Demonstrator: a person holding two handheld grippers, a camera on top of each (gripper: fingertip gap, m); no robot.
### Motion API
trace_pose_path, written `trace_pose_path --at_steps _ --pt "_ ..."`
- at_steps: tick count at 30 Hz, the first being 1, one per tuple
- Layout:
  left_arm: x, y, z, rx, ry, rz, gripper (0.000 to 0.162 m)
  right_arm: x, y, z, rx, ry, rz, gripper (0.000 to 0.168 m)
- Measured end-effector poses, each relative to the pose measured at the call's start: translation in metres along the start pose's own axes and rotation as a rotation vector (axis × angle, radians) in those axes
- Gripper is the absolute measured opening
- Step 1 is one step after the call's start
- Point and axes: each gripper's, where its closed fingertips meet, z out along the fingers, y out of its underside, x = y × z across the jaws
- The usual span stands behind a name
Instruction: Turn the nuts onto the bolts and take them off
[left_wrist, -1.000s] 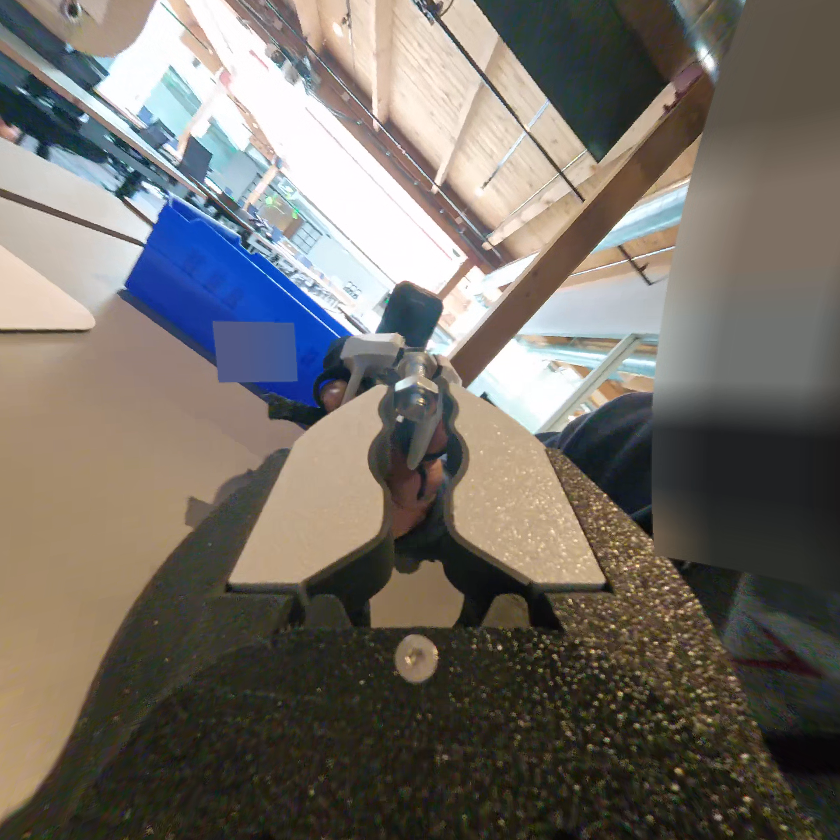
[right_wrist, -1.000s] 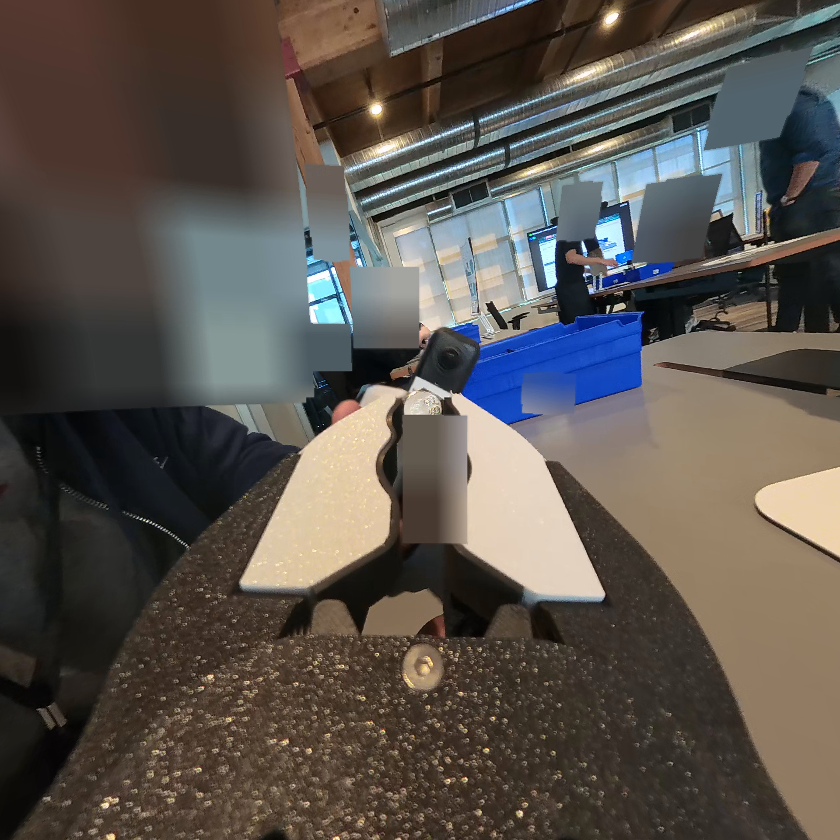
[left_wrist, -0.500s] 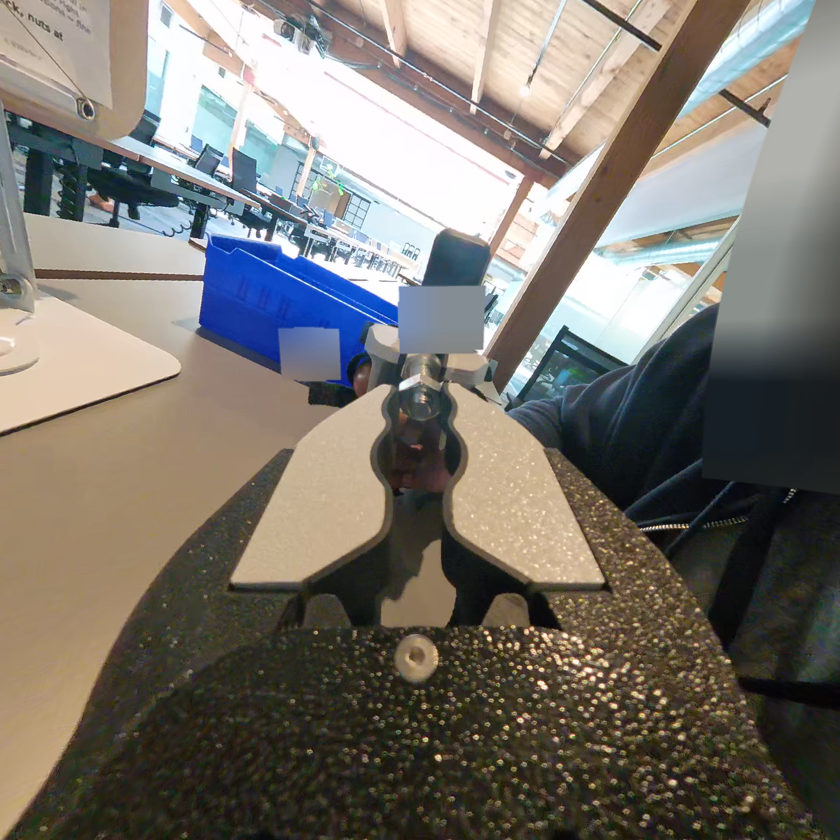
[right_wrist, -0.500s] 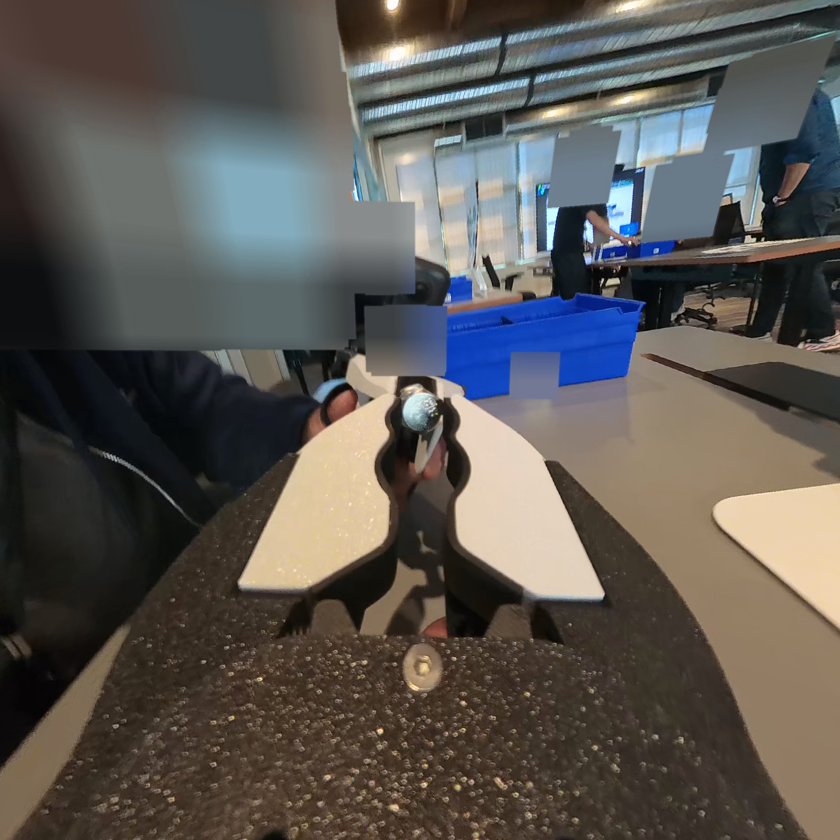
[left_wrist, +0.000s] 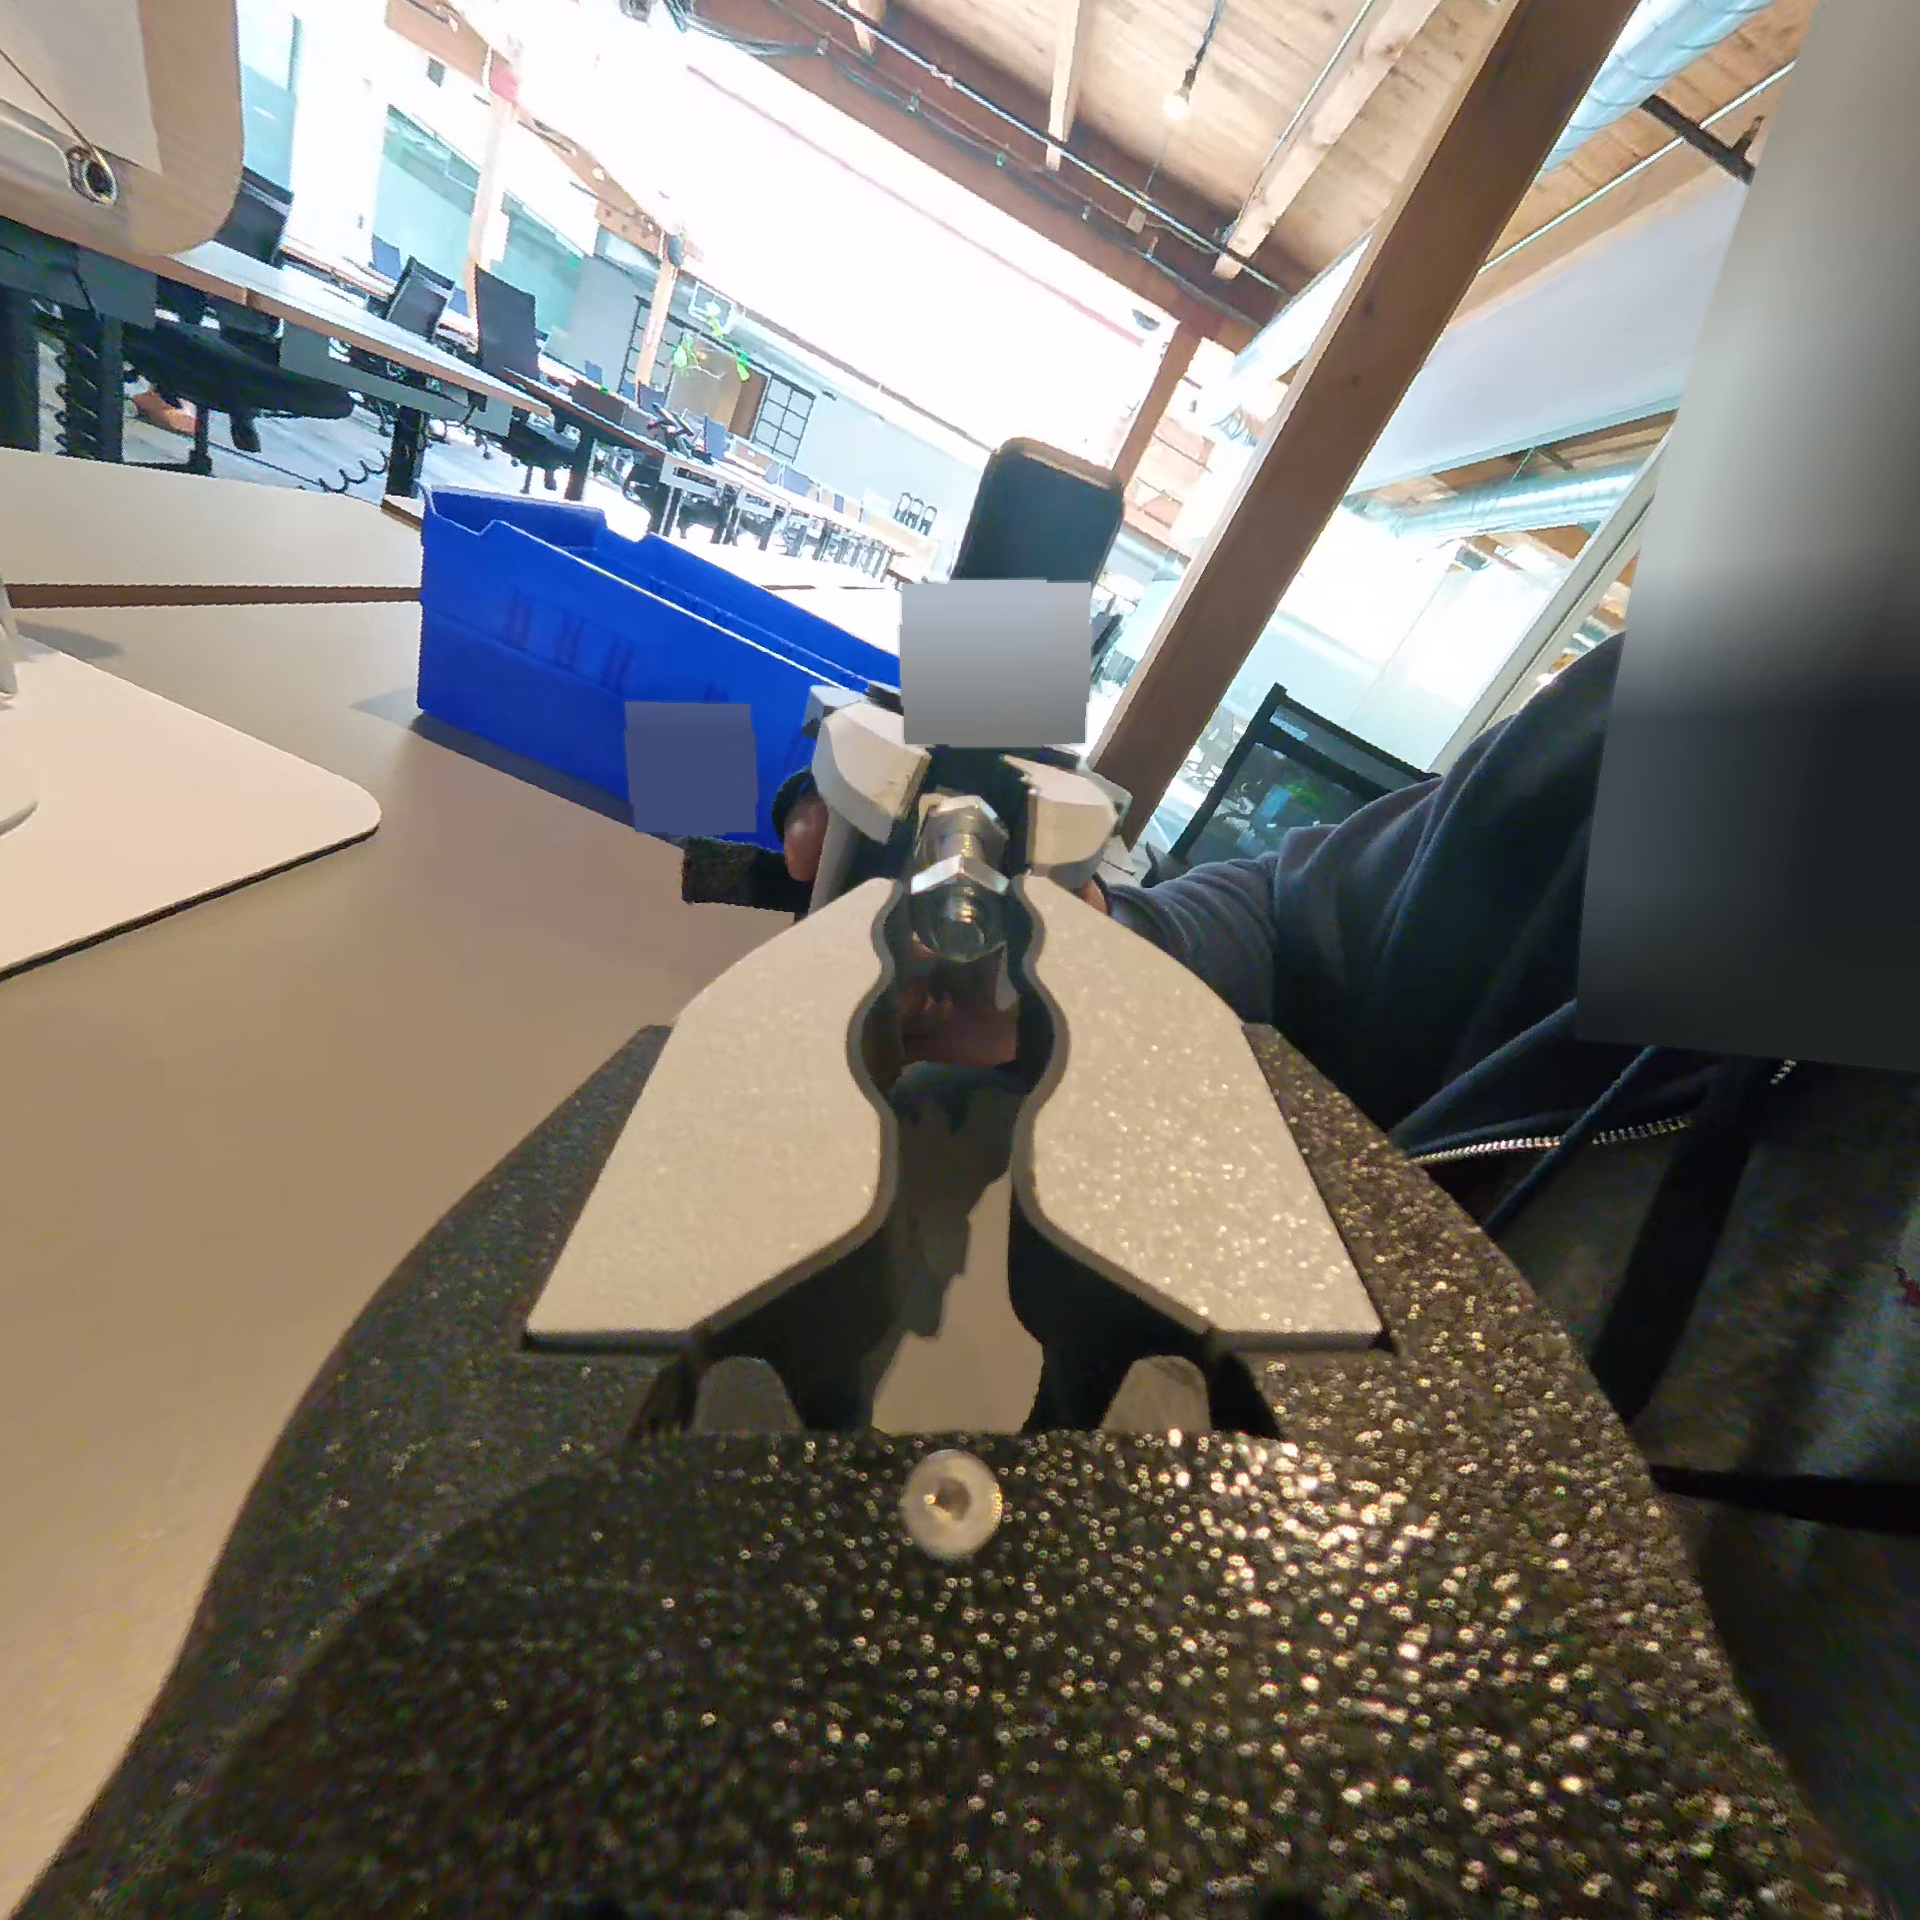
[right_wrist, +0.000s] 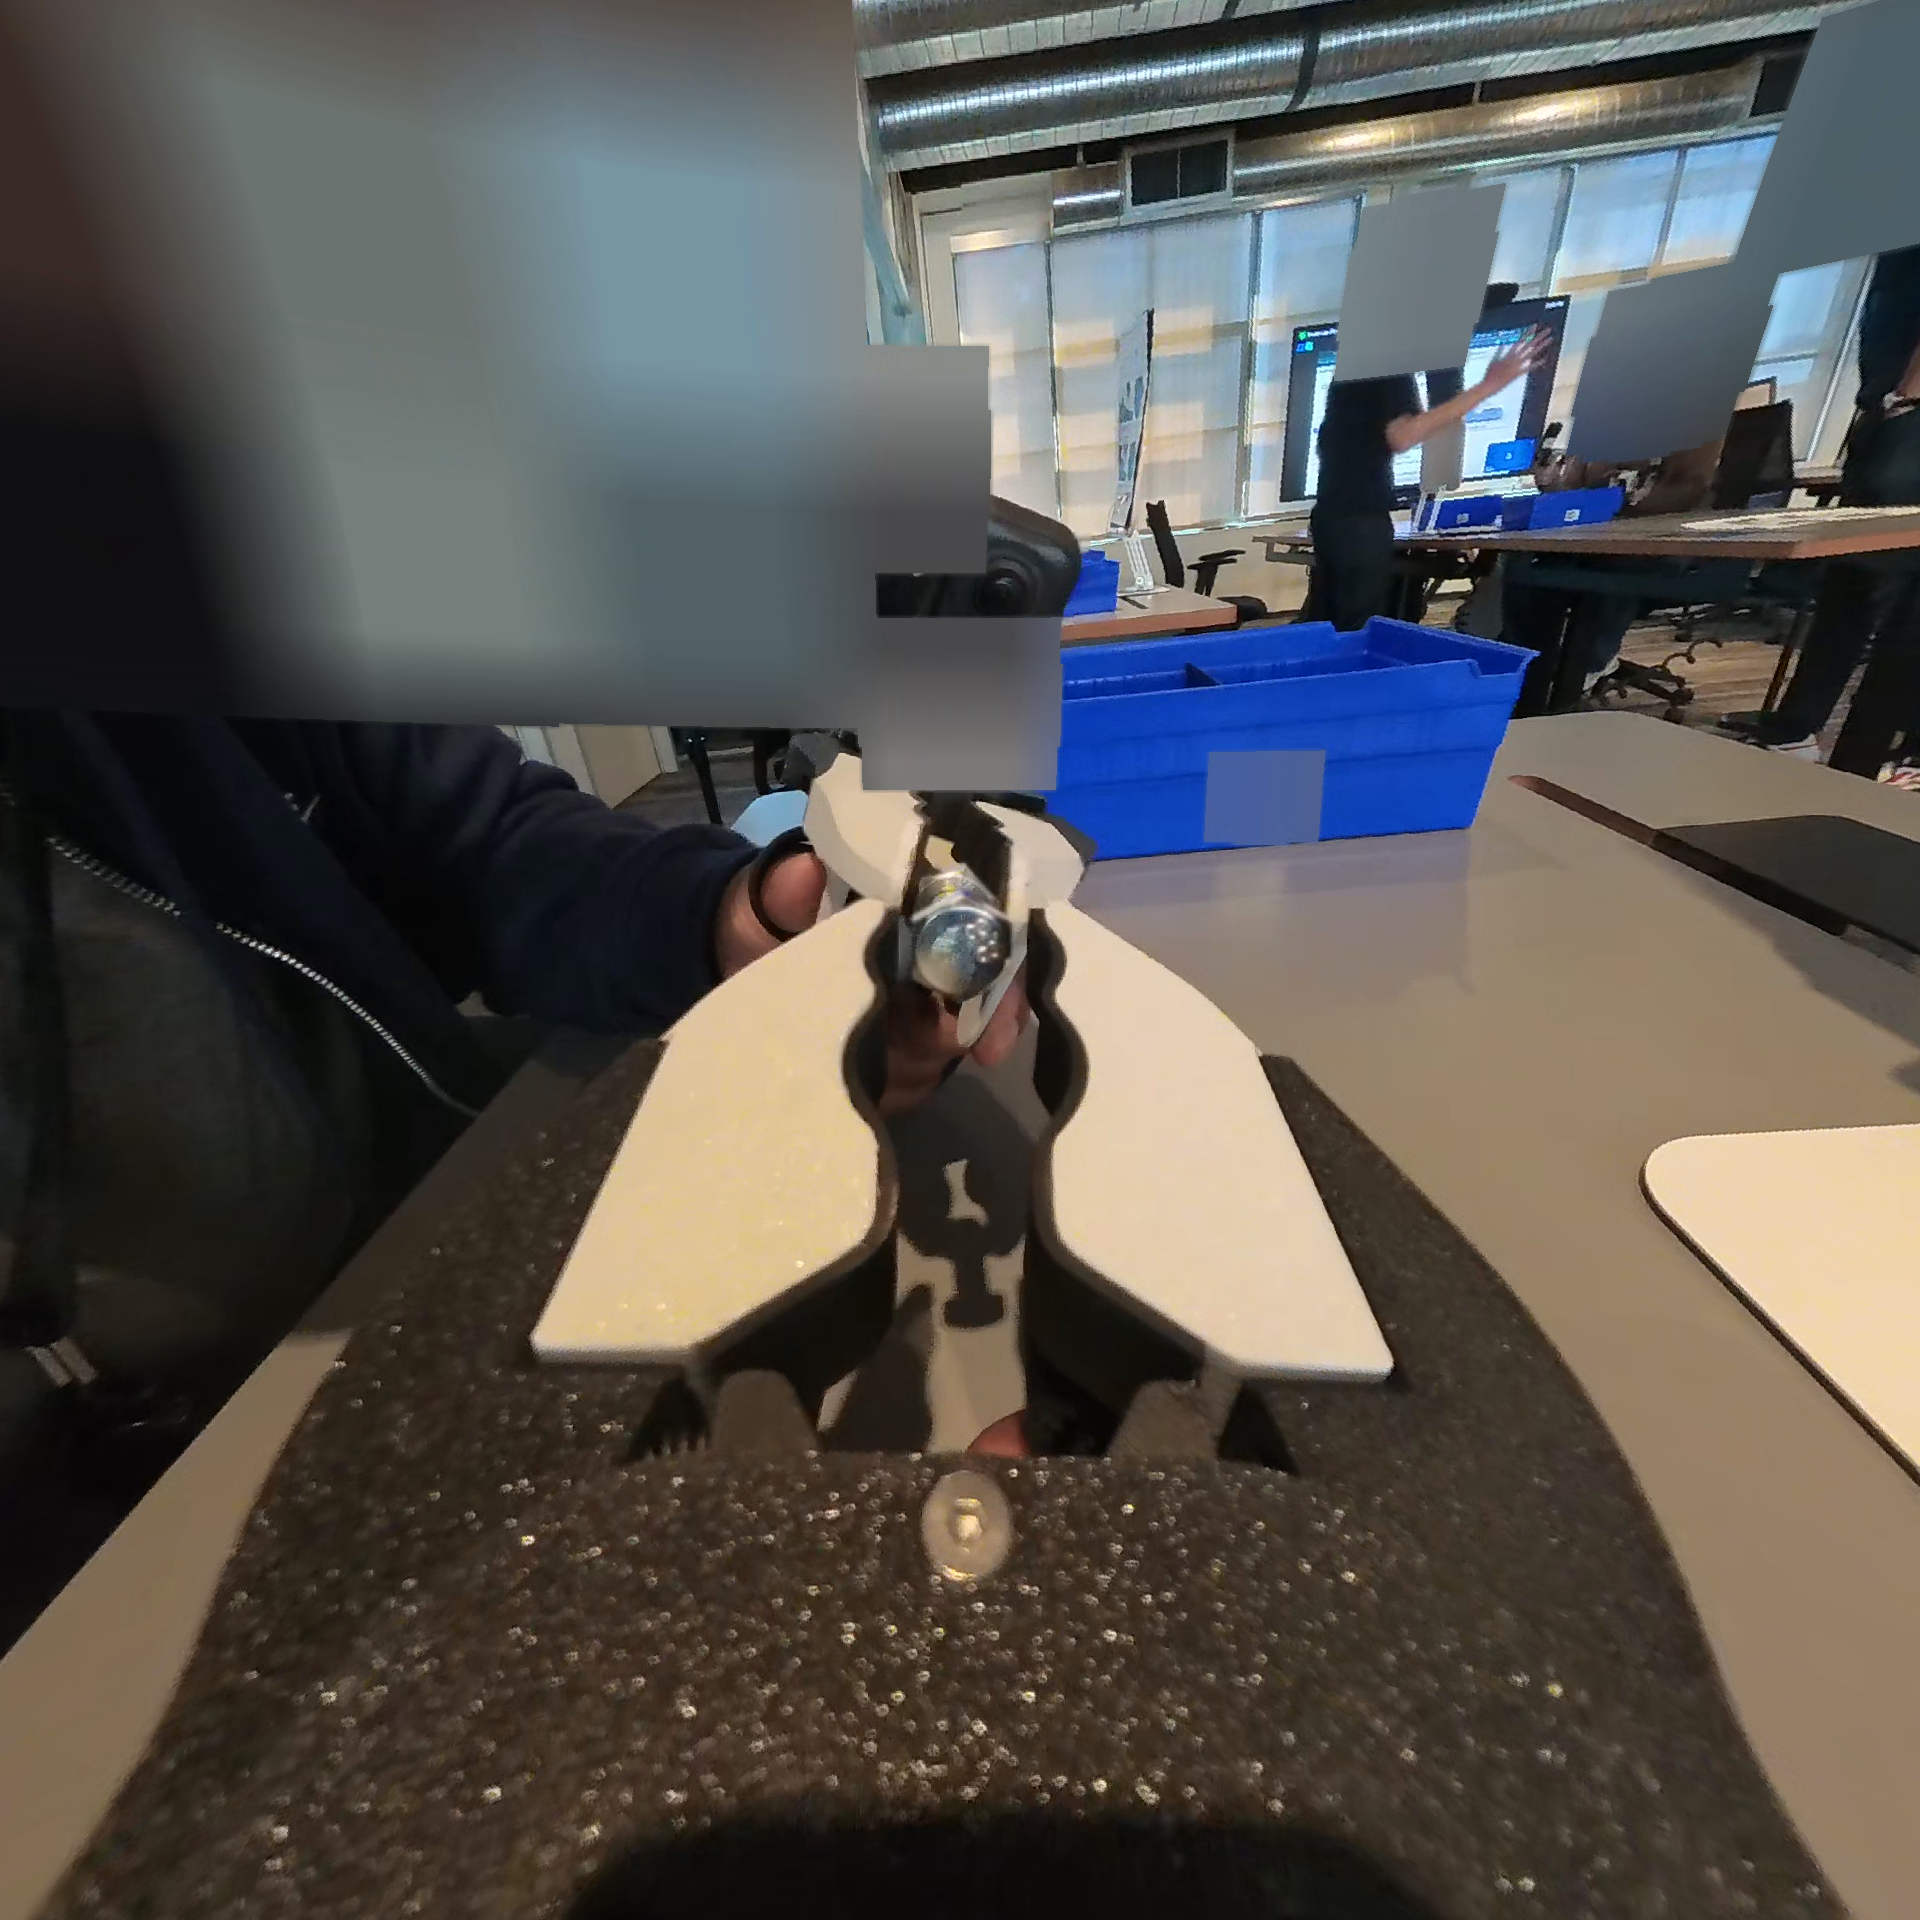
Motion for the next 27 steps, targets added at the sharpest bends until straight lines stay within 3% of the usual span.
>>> trace_pose_path --at_steps 27 --pt "-0.0014 0.0027 -0.0027 -0.058 -0.028 0.061 0.017 0.0008 0.0076 0.0011 -0.031 -0.017 0.023 0.017"
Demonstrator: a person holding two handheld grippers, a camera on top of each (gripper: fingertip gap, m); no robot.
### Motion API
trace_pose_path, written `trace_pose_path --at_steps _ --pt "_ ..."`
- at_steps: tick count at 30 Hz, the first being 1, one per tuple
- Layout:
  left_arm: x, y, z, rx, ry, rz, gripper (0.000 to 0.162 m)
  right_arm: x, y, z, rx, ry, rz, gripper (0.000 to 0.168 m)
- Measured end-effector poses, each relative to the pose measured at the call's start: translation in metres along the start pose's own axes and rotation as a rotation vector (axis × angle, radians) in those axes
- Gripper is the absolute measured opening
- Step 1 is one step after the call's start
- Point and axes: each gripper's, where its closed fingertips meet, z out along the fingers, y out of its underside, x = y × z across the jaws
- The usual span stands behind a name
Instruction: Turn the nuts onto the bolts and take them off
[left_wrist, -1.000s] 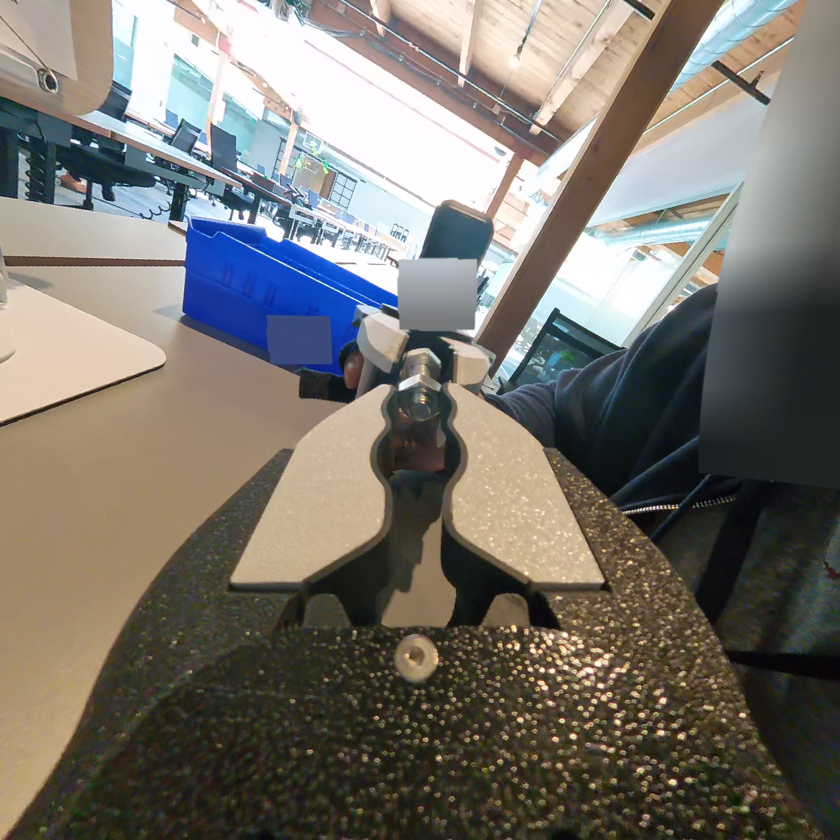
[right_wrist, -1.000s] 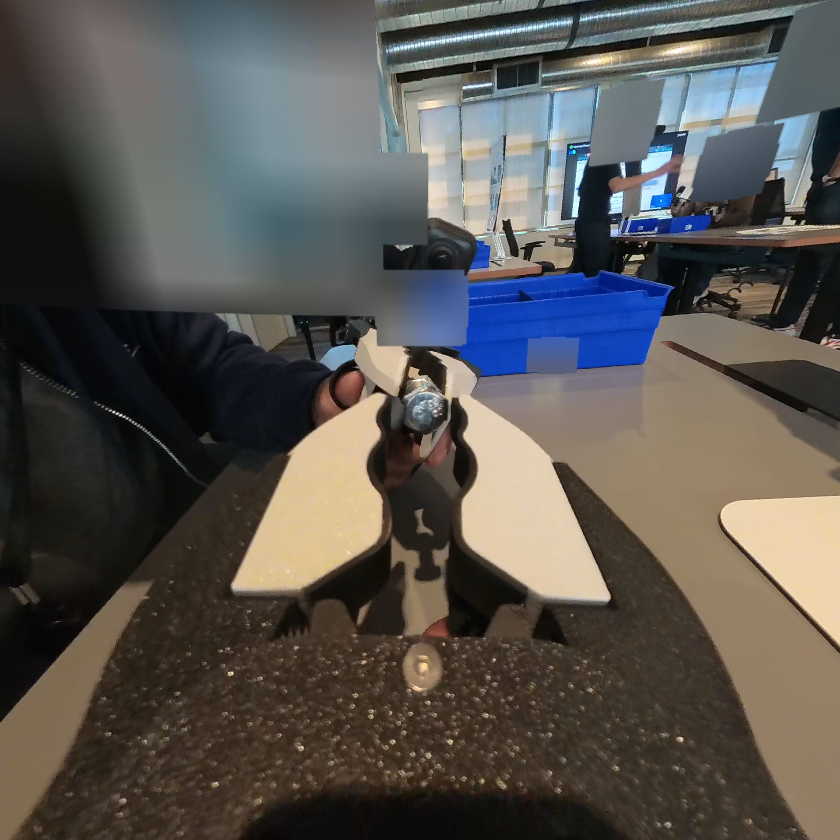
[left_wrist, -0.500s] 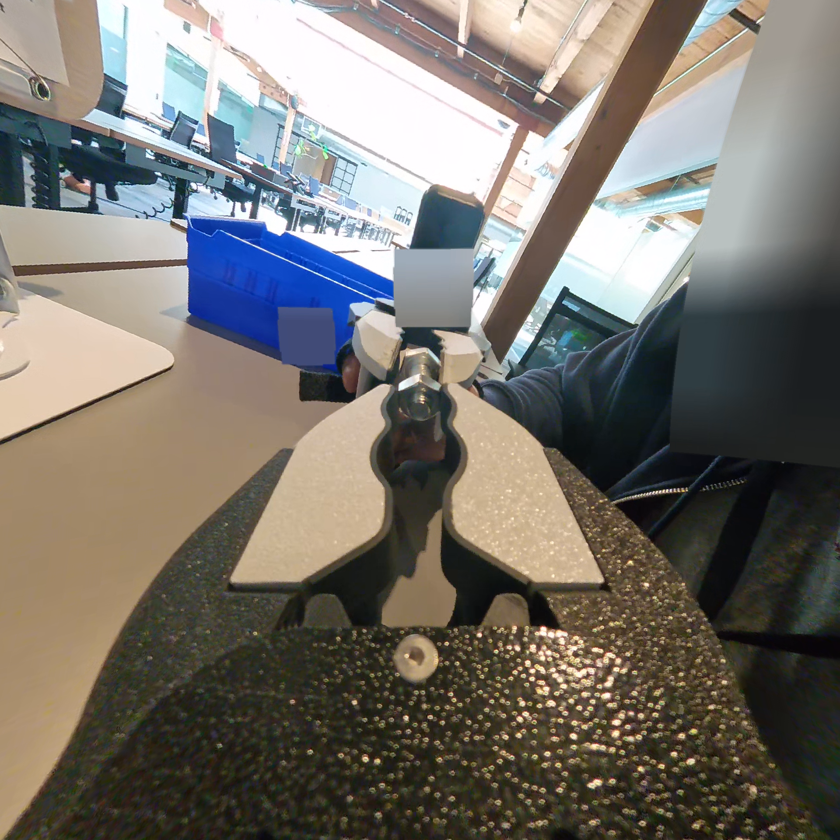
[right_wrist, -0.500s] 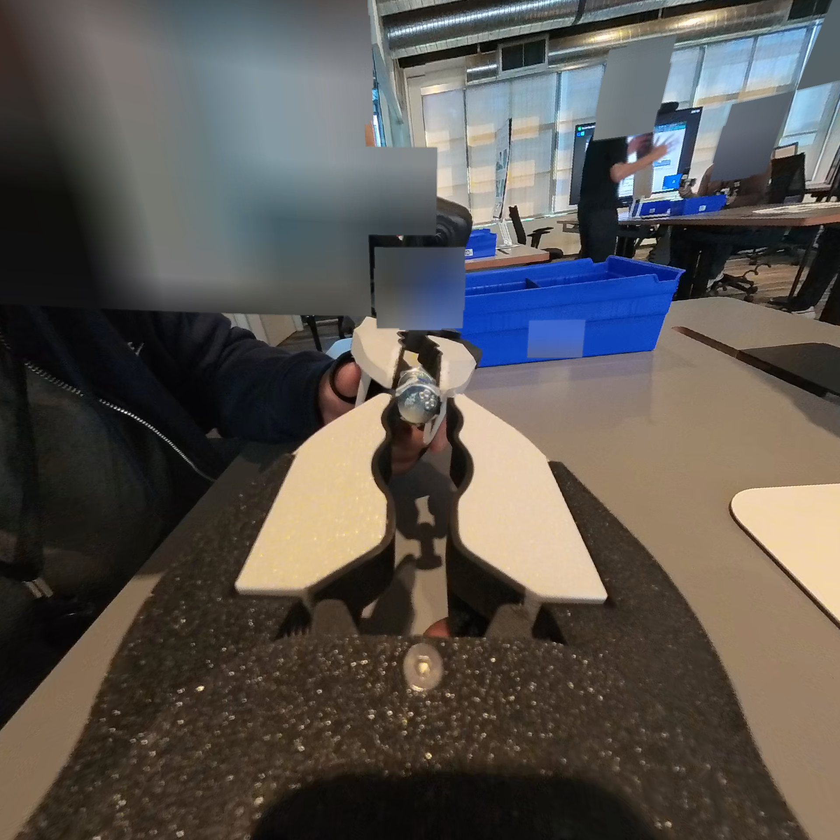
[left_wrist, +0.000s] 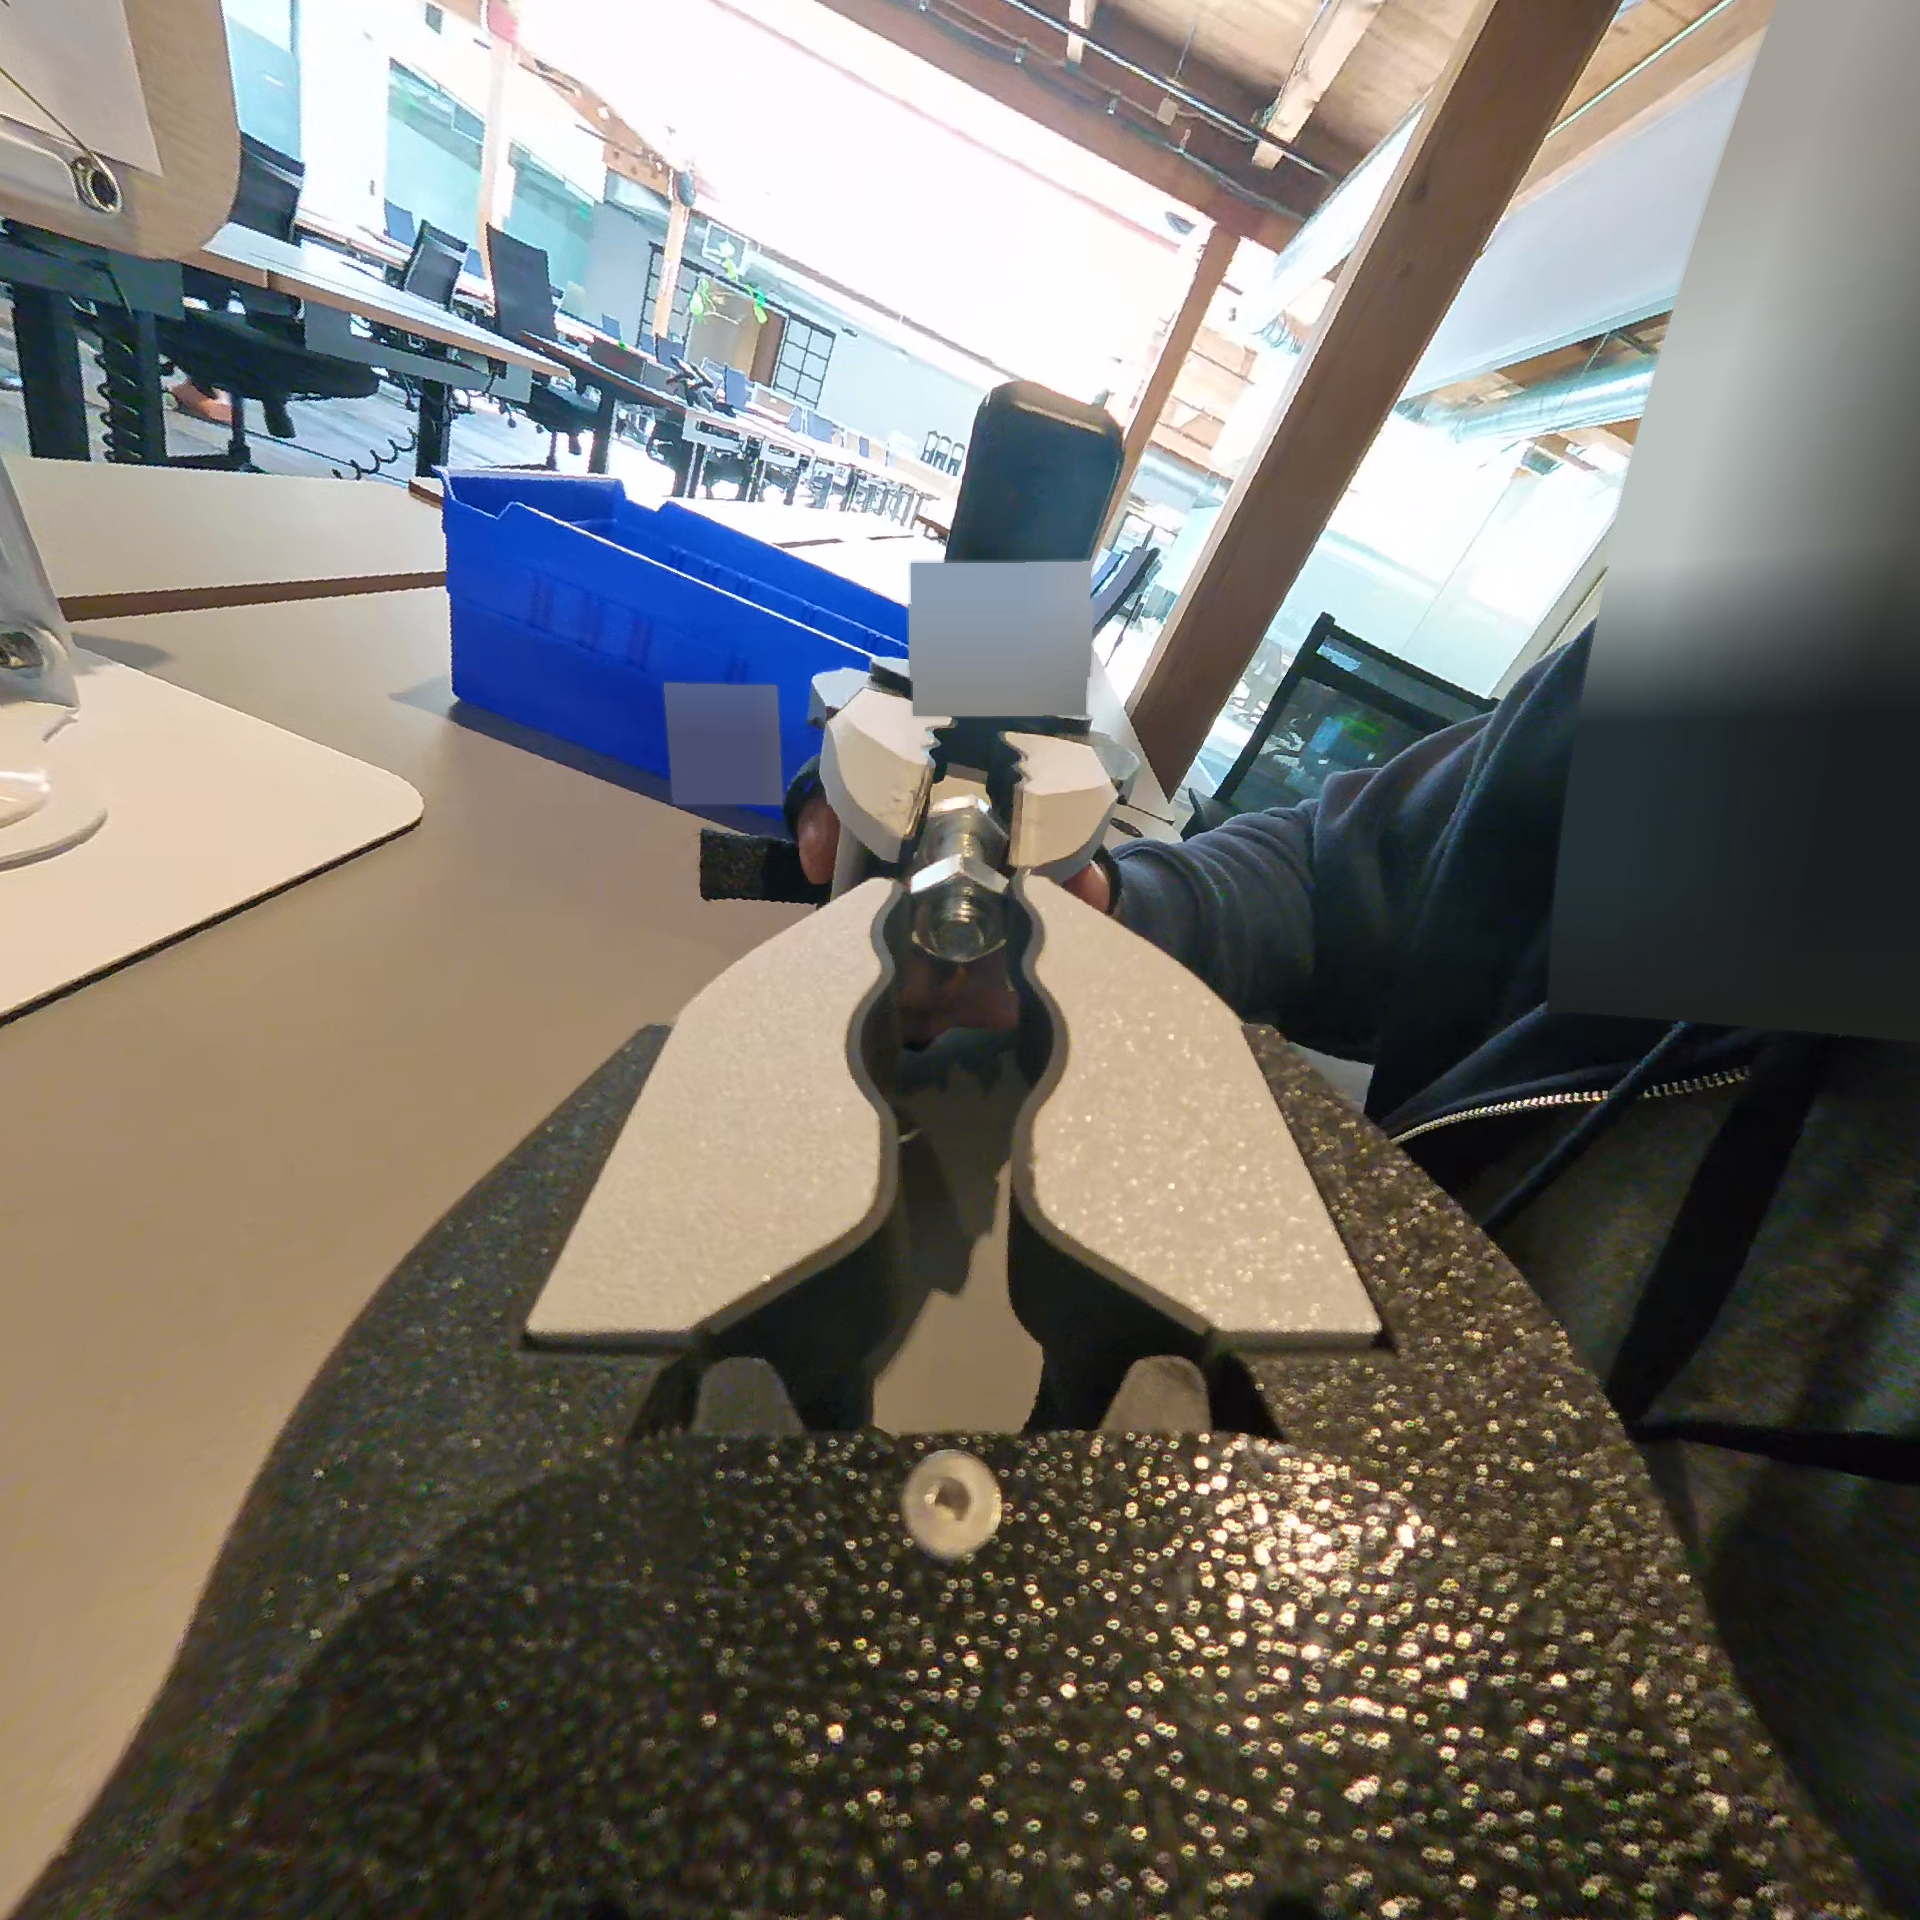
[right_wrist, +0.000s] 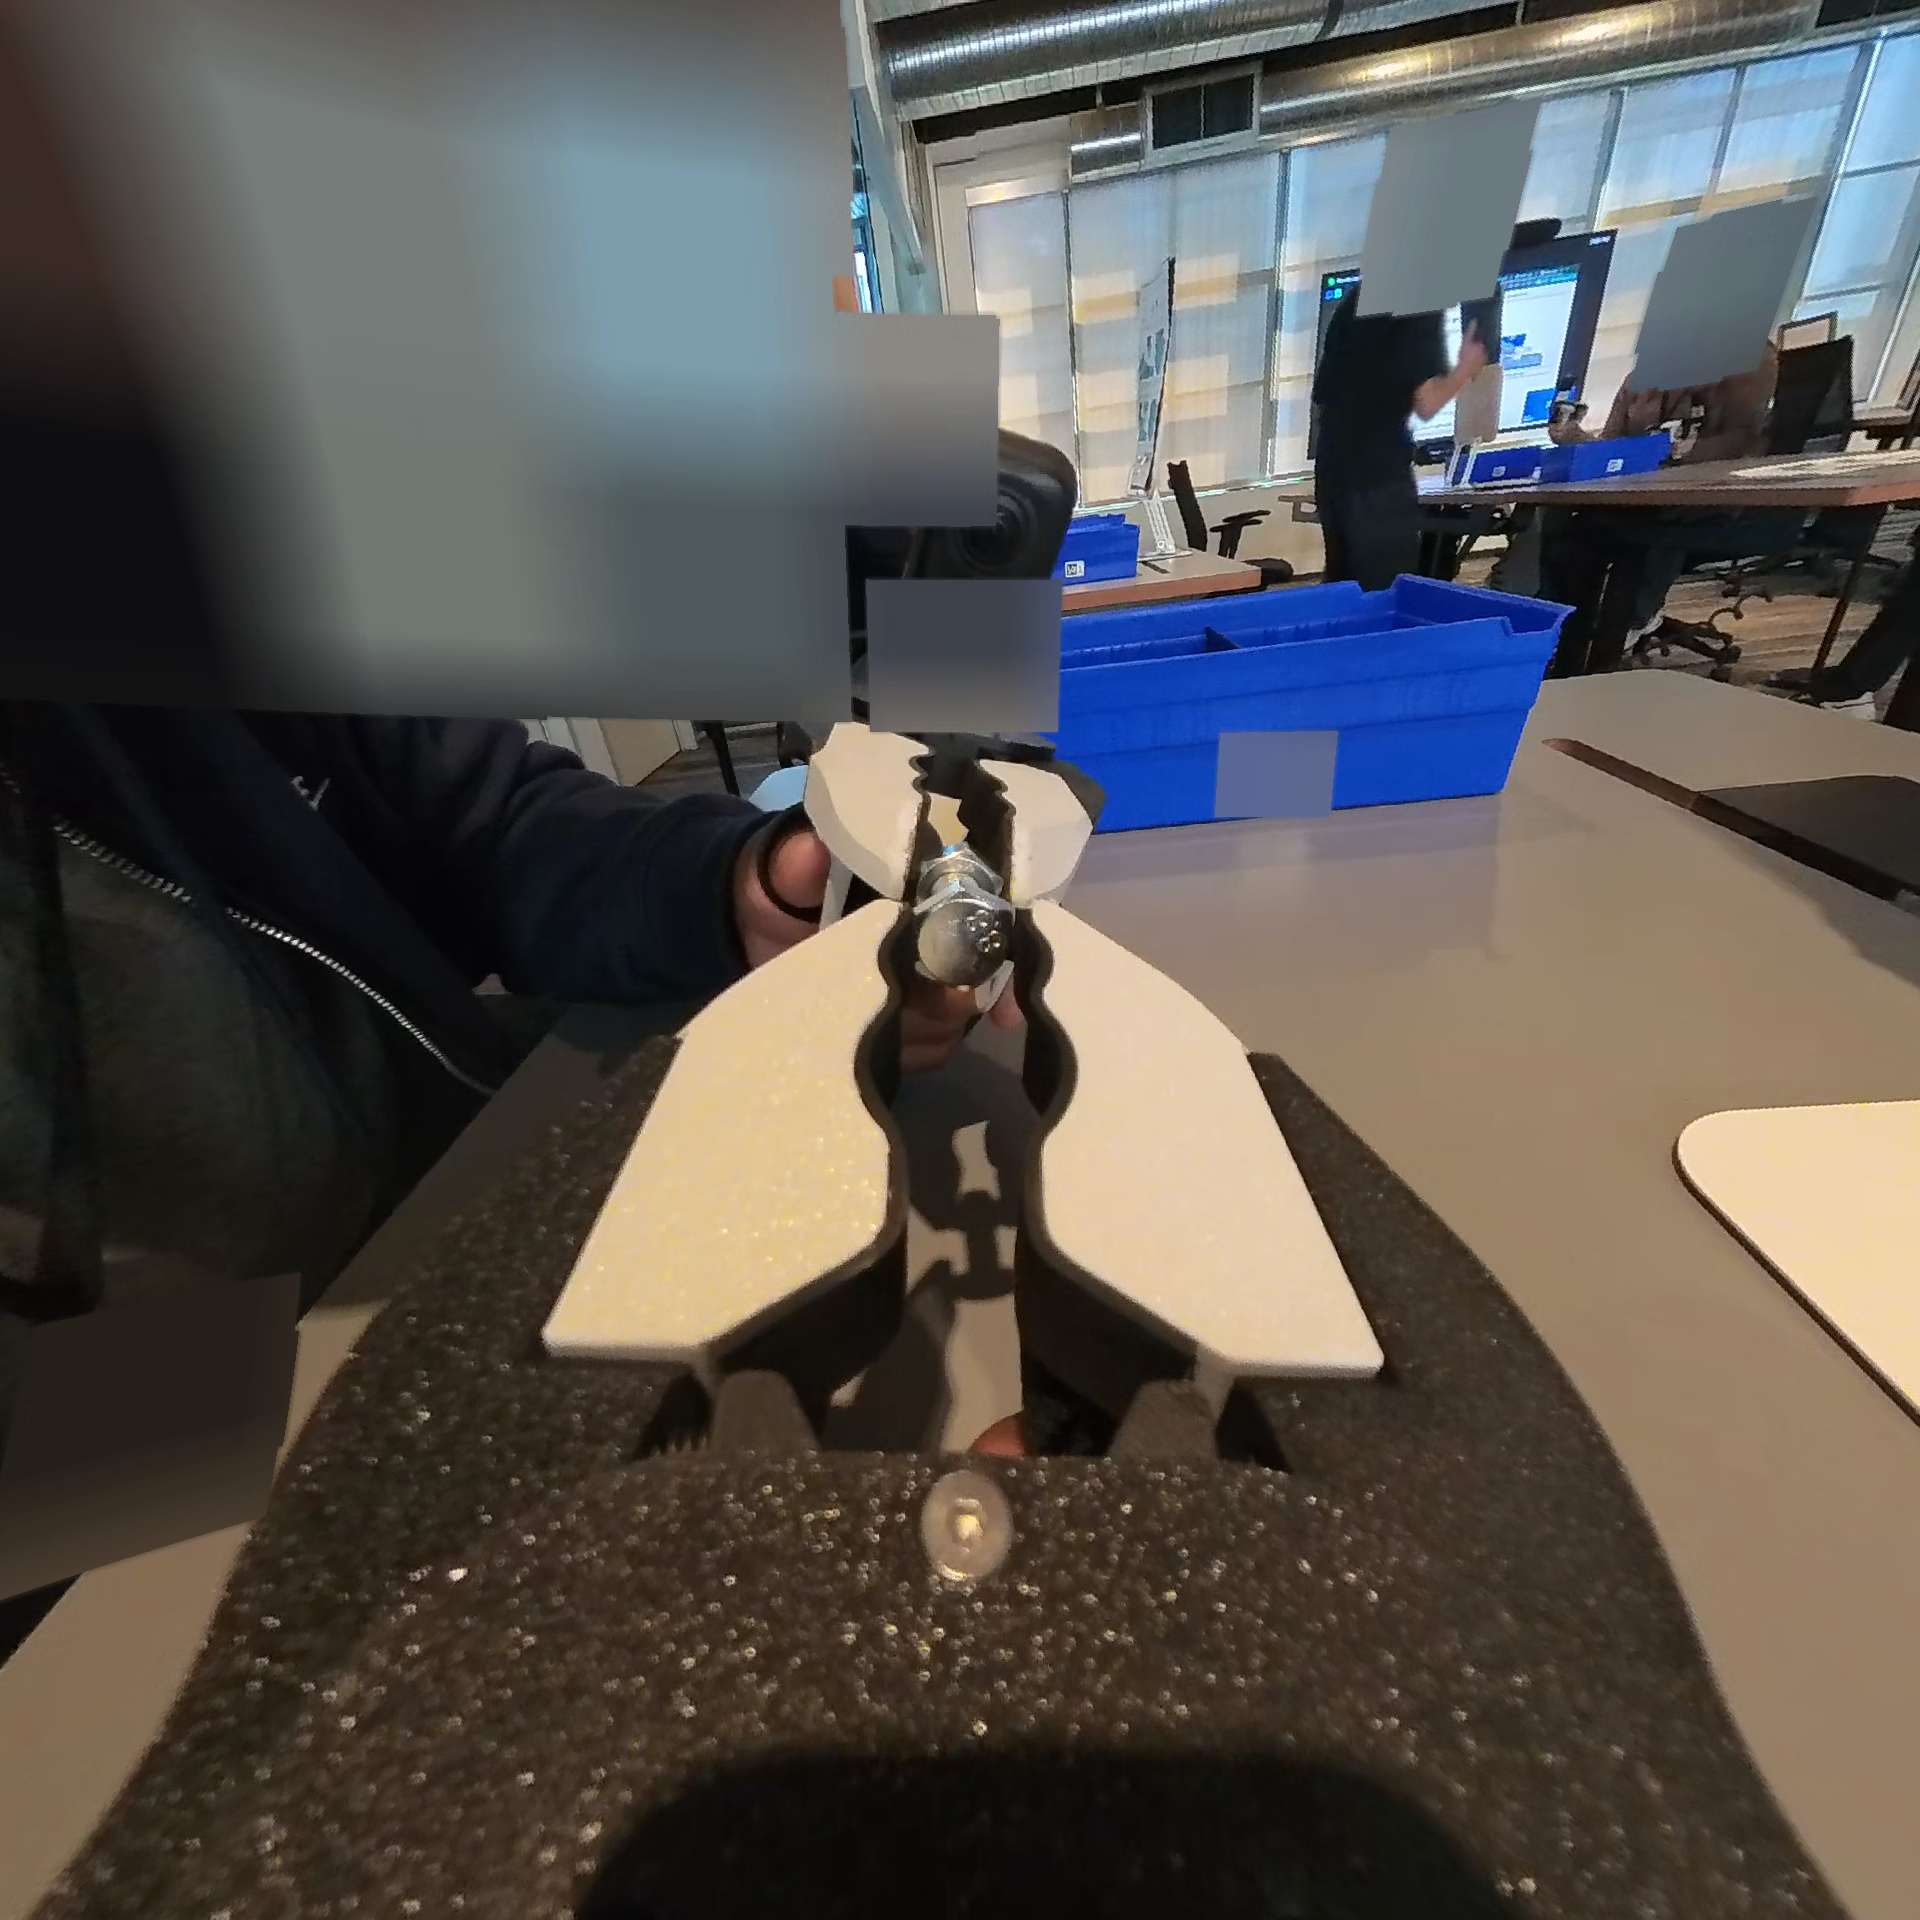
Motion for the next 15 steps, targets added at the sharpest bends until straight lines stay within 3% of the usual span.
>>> trace_pose_path --at_steps 15 --pt "-0.0012 0.0011 -0.0002 -0.01 -0.002 -0.004 0.017 0.0005 0.0022 0.0003 -0.011 0.006 -0.012 0.017"
